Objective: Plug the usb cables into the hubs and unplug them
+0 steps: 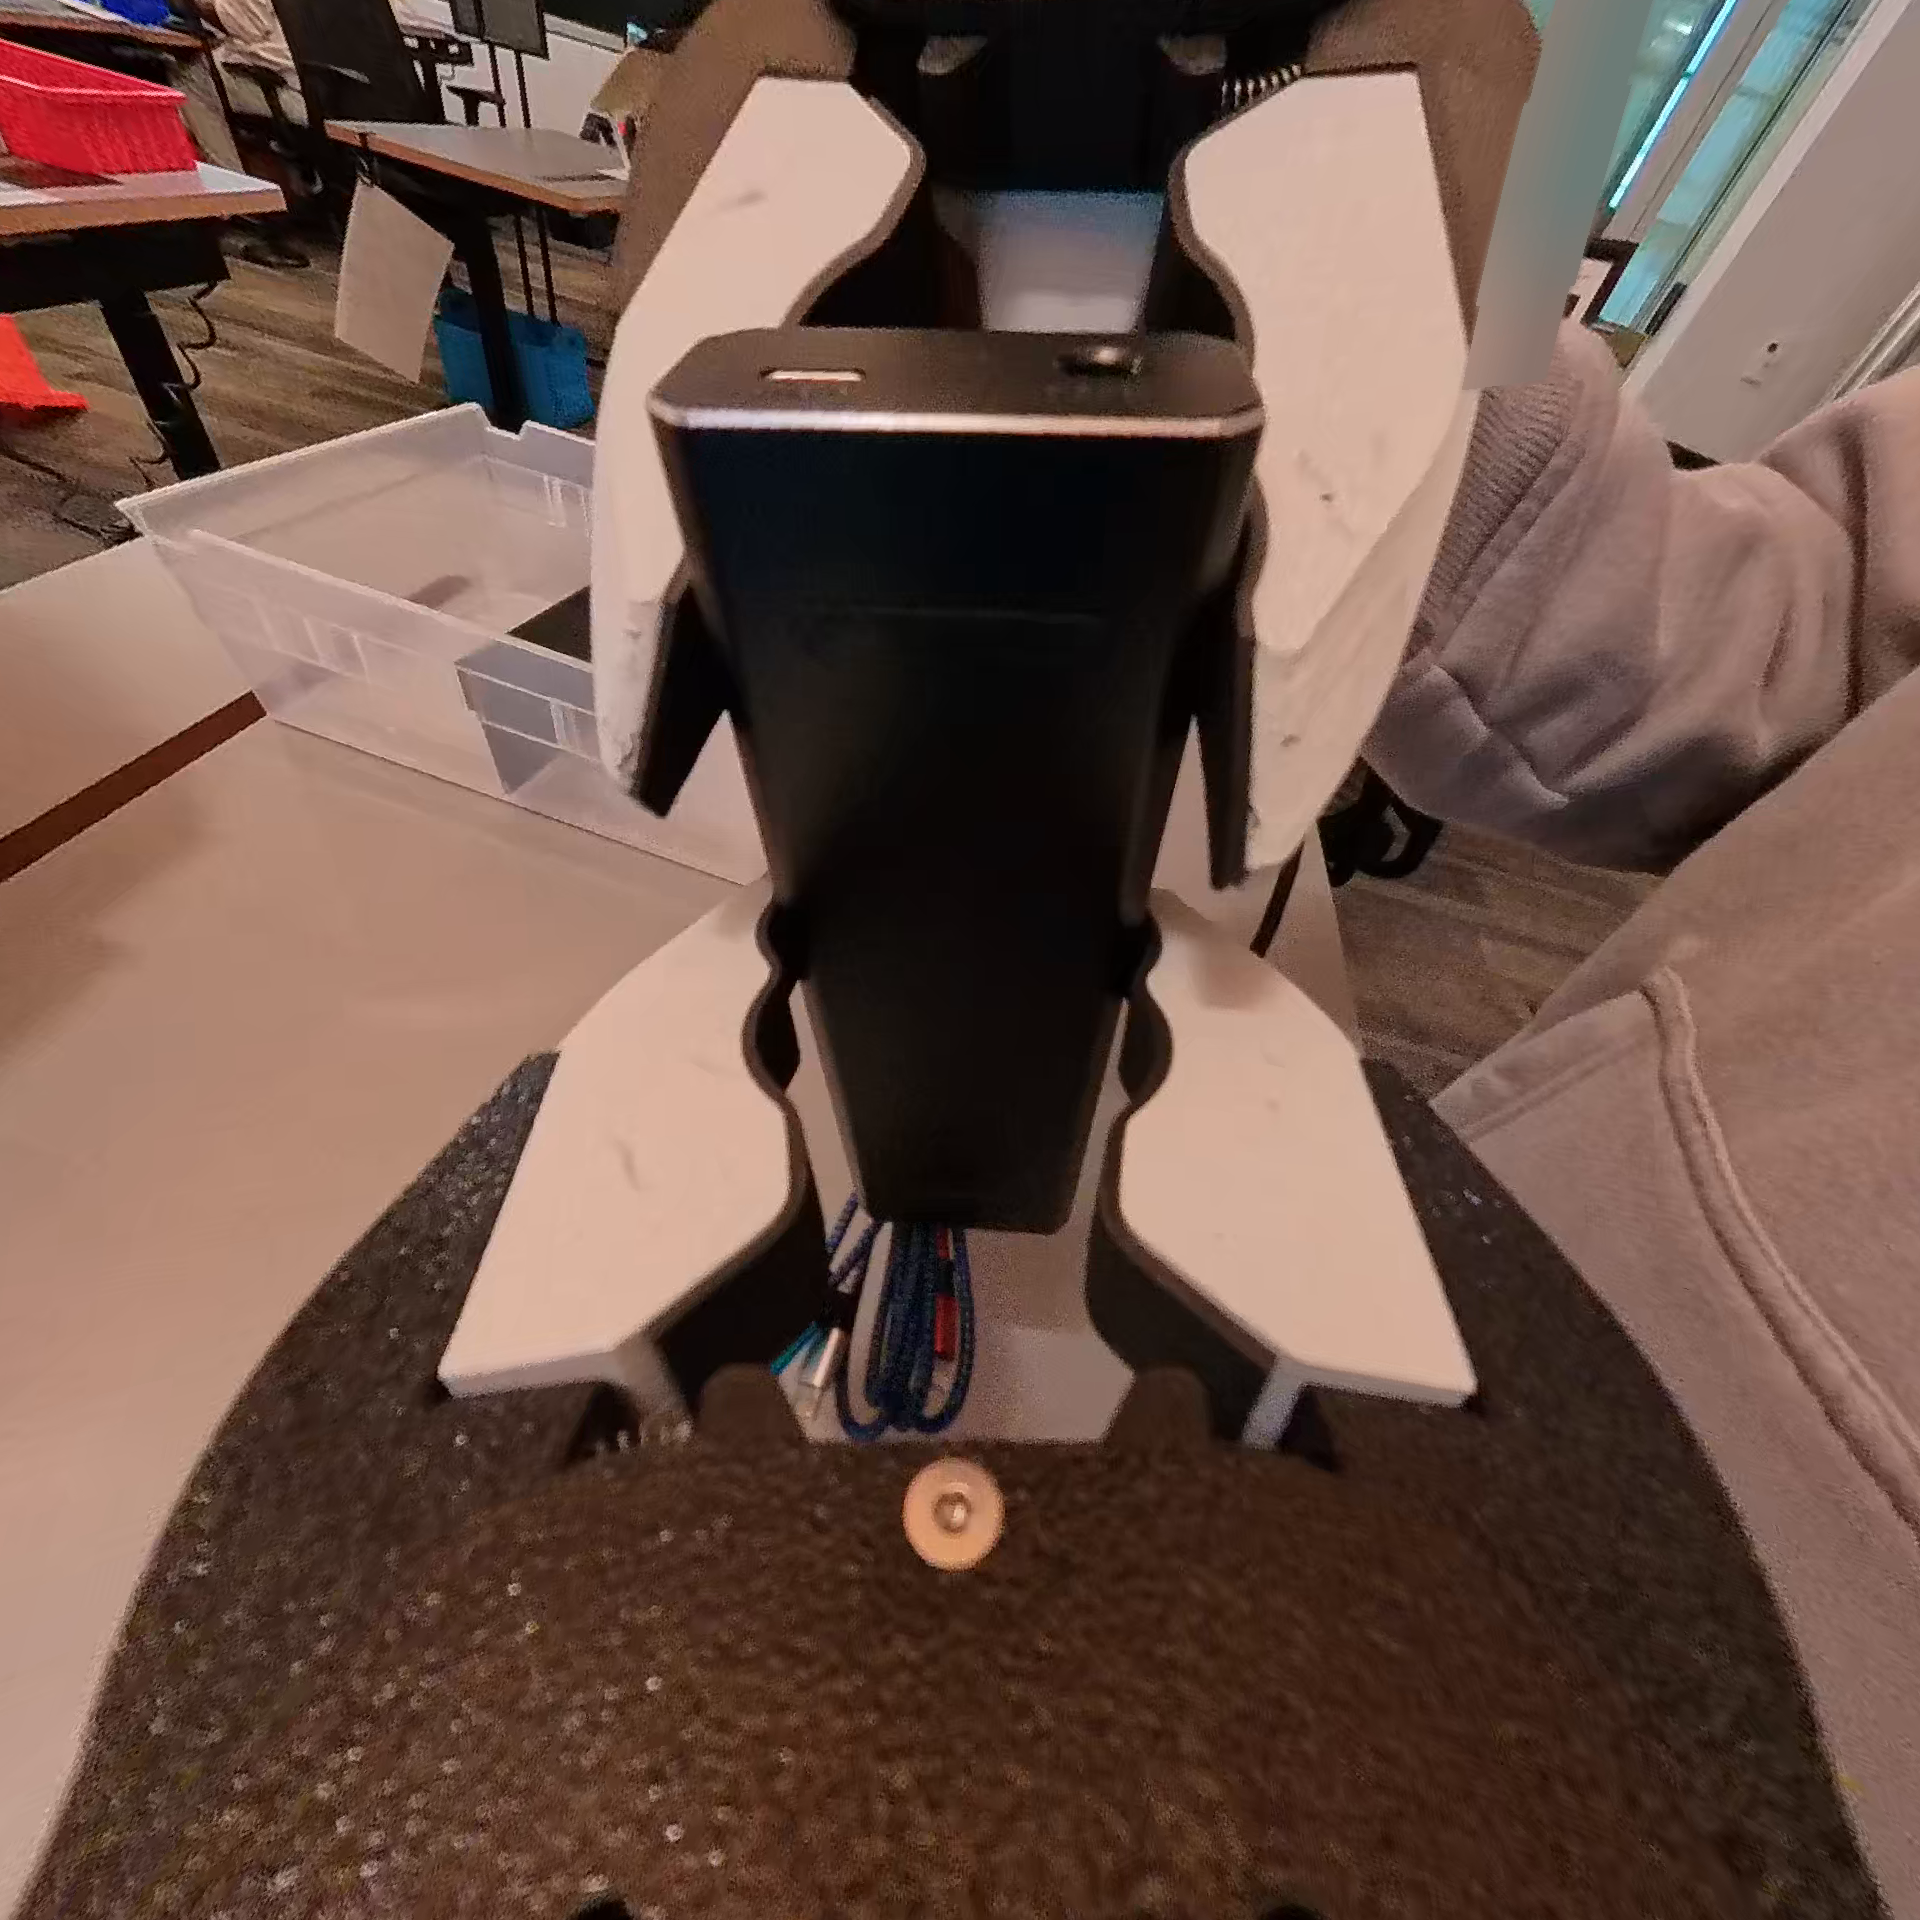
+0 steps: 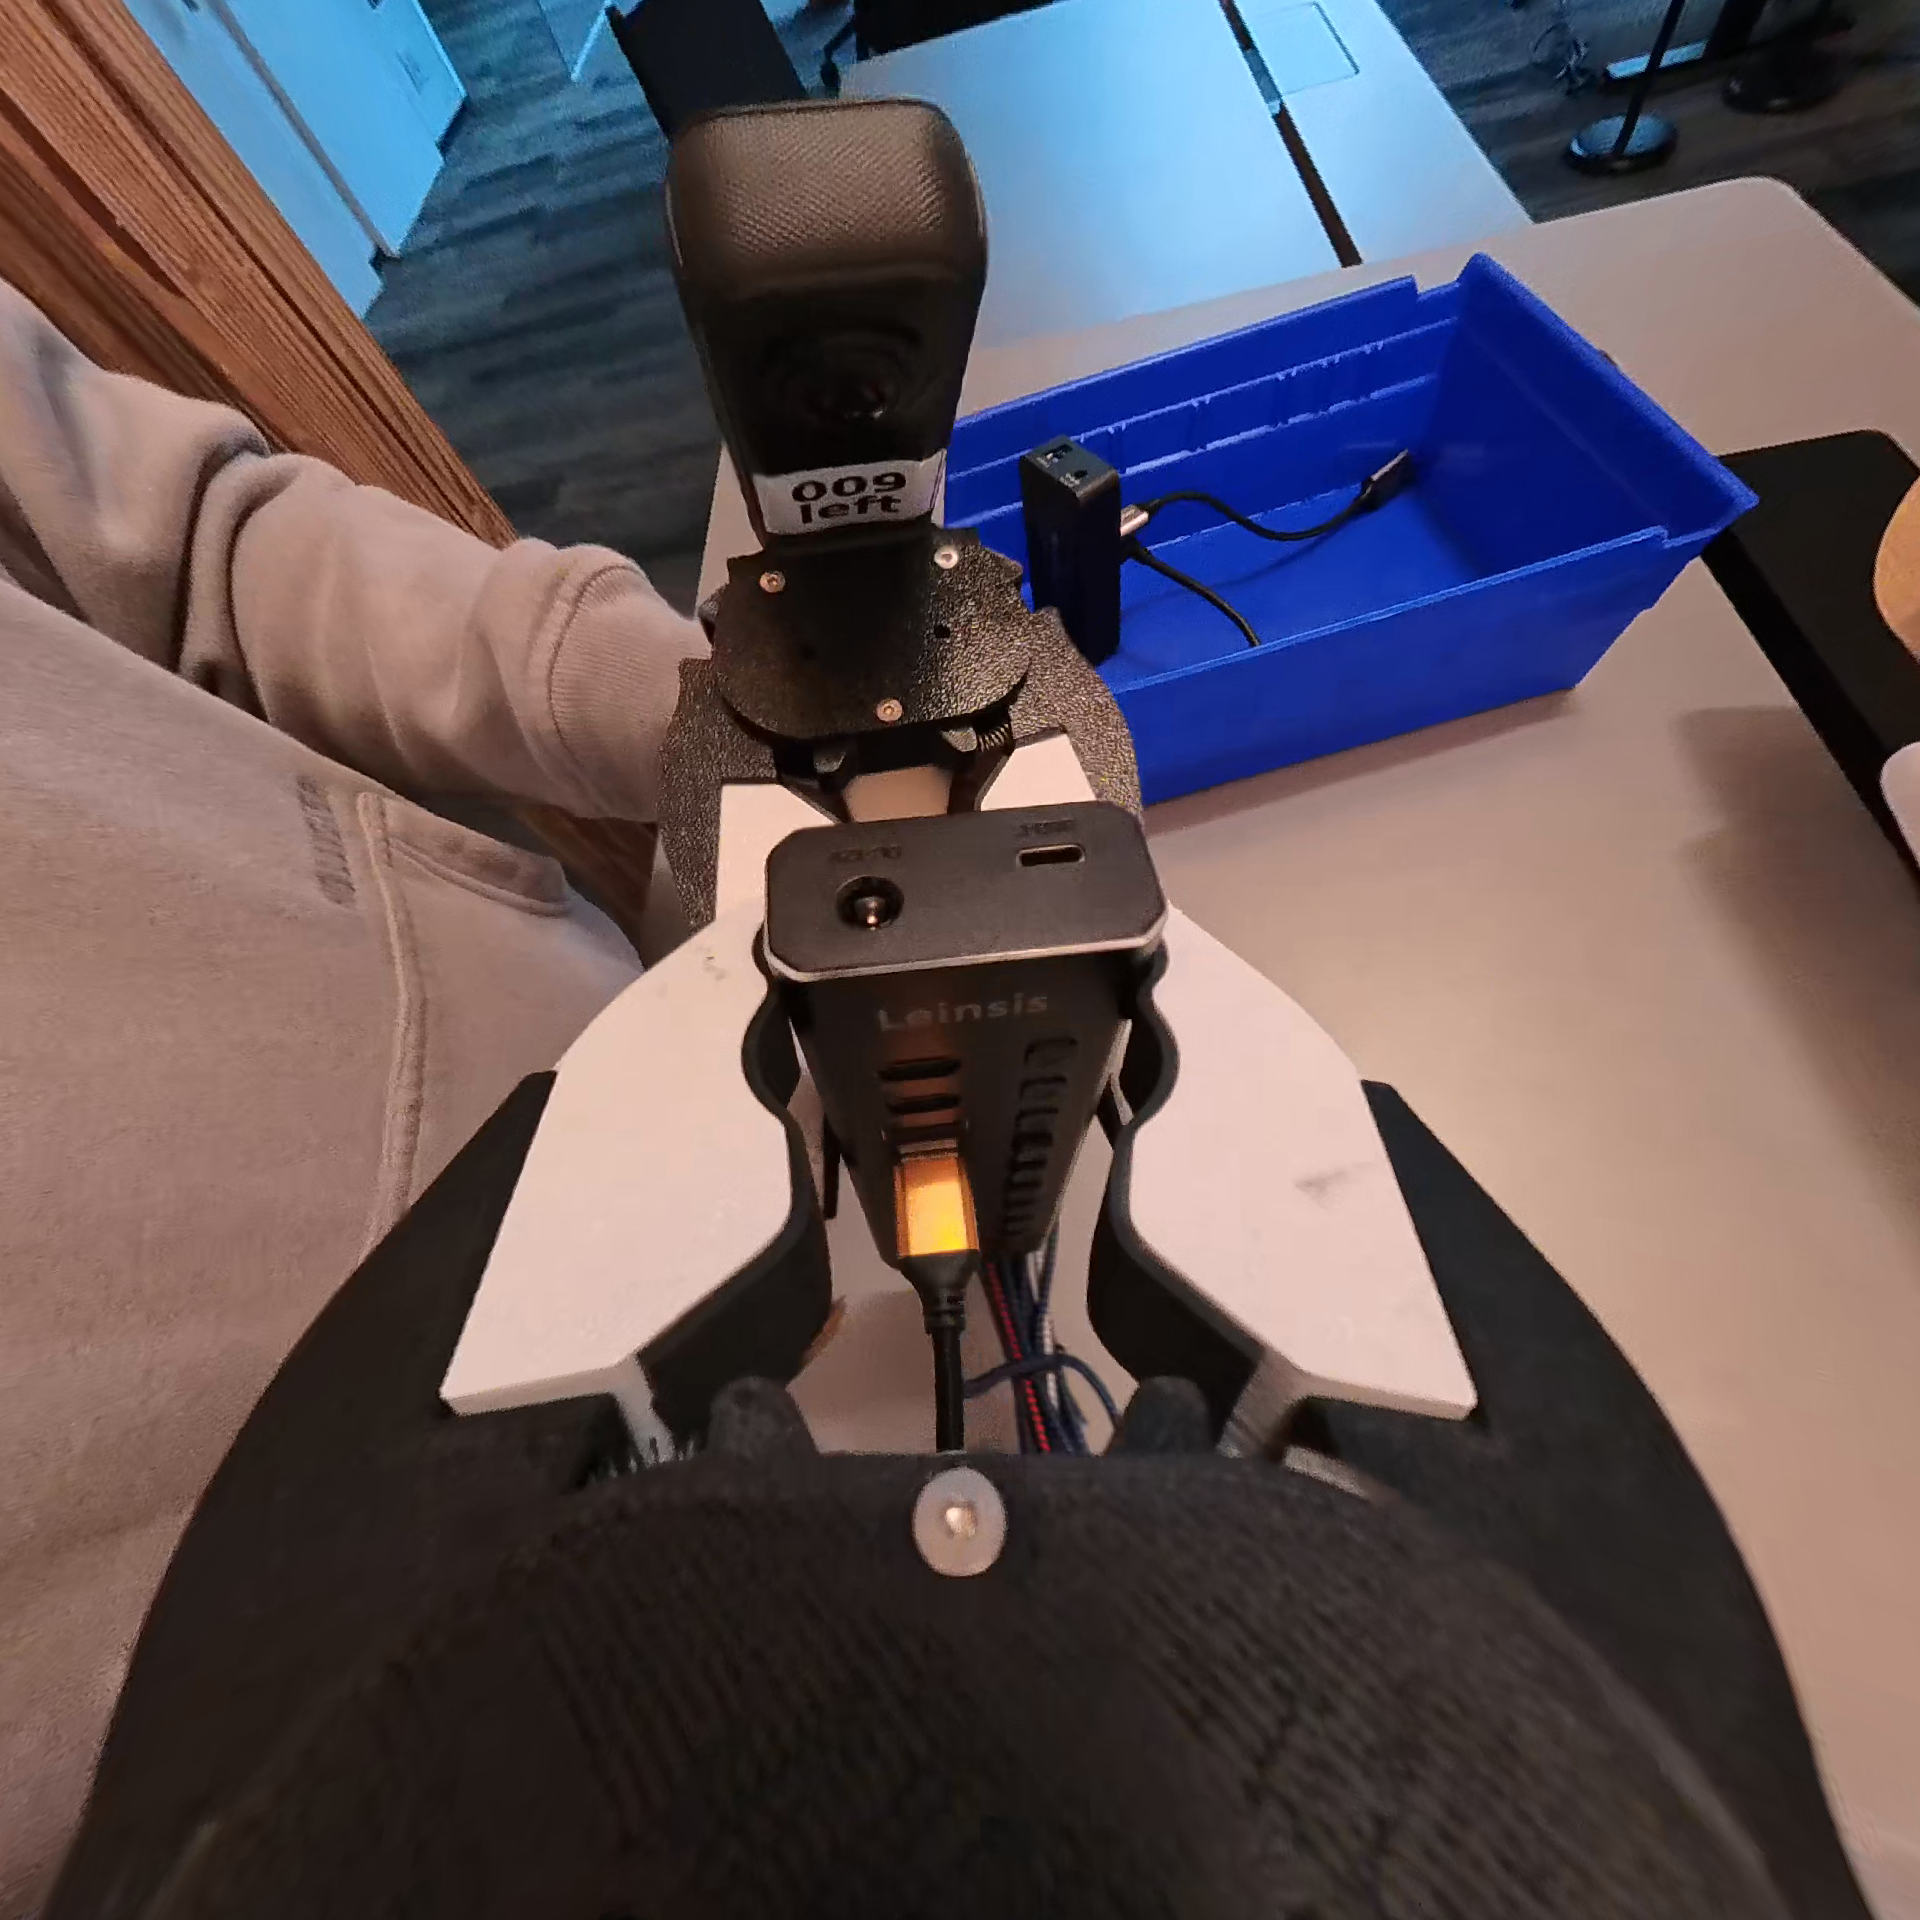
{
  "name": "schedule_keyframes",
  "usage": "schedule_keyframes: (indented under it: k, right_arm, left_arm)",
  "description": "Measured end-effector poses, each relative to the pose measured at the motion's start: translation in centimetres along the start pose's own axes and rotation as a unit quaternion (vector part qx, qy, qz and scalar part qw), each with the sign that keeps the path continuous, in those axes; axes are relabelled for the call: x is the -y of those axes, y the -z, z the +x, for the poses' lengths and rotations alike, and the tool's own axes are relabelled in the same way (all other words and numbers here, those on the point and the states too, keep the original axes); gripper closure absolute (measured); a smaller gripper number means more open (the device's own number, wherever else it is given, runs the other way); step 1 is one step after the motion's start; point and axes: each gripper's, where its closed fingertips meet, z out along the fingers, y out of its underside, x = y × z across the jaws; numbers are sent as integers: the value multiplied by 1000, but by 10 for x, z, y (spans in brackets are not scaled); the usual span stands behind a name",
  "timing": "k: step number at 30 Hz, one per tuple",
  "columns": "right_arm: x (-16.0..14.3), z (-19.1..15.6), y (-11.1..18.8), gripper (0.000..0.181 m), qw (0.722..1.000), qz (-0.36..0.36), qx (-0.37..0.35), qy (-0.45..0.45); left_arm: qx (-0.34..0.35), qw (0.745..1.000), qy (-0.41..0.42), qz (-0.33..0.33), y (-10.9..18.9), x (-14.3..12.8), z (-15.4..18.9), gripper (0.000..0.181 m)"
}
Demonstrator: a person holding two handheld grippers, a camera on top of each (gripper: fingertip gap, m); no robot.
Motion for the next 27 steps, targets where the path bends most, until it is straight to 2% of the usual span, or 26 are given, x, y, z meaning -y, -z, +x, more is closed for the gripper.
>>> schedule_keyframes:
  k: [3,15,17,21,24,26,27]
  right_arm:
    - [4,-1,2,119,1000,22,8,-10]
    - [-16,-4,1,116,999,-31,7,-8]
    - [-15,-4,2,116,1000,-20,12,-14]
    - [-6,-3,19,107,999,5,22,-32]
    - [-11,4,40,111,1000,0,0,-7]
    - [-15,7,44,121,1000,4,-6,7]
    - [-17,4,41,115,1000,4,1,6]
  left_arm:
    - [10,1000,0,-13,-1,2,1,121]
    - [16,1000,2,7,-10,-11,2,121]
    - [18,1000,4,14,-9,-10,2,121]
    - [26,1000,-1,16,0,-9,-5,121]
    - [24,999,-1,29,9,-9,-7,121]
    - [23,999,4,36,13,-8,-8,121]
    - [20,999,8,43,14,-7,-7,121]
